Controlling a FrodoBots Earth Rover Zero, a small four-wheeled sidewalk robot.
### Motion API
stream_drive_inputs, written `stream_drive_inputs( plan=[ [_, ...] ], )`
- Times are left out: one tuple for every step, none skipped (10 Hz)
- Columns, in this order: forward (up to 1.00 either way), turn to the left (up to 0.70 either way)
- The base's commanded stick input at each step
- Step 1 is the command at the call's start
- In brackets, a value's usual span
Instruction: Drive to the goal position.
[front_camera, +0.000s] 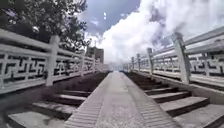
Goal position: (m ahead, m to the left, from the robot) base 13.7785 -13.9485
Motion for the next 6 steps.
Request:
stream_drive_inputs(
  plan=[
    [0.70,0.00],
    [0.70,0.00],
    [0.70,0.00],
    [0.70,0.00],
    [0.70,0.00],
    [0.70,0.00]
  ],
)
